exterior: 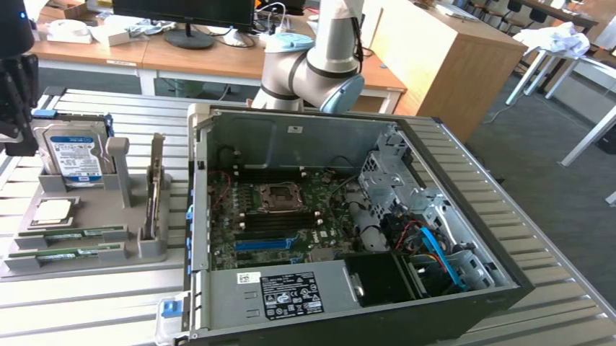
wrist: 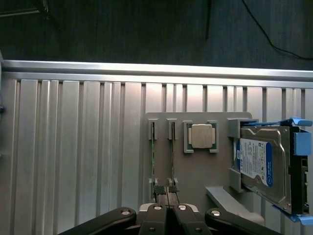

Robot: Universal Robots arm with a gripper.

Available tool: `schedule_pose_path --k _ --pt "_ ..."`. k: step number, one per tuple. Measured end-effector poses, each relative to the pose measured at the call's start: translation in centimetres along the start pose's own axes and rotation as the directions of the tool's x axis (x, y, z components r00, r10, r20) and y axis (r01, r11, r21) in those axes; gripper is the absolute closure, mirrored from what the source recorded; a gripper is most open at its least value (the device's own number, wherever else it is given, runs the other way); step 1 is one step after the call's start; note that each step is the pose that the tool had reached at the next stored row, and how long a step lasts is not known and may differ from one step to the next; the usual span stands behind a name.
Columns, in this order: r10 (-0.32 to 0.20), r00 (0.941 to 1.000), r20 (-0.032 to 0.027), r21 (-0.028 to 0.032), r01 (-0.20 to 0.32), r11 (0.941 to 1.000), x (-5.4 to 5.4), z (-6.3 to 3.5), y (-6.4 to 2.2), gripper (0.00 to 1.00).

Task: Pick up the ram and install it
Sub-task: 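Pick up the ram and move it above insertion slot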

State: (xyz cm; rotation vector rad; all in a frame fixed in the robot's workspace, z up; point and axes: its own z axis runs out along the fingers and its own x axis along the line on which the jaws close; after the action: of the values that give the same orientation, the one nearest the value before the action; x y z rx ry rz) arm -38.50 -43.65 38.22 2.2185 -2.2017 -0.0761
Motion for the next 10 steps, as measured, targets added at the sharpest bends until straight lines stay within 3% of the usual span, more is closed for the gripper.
schedule_pose_path --k 10 --pt "-0.01 1.0 -0.0005 -0.0005 0.01 1.0 0.0 -0.05 -1.19 0.9"
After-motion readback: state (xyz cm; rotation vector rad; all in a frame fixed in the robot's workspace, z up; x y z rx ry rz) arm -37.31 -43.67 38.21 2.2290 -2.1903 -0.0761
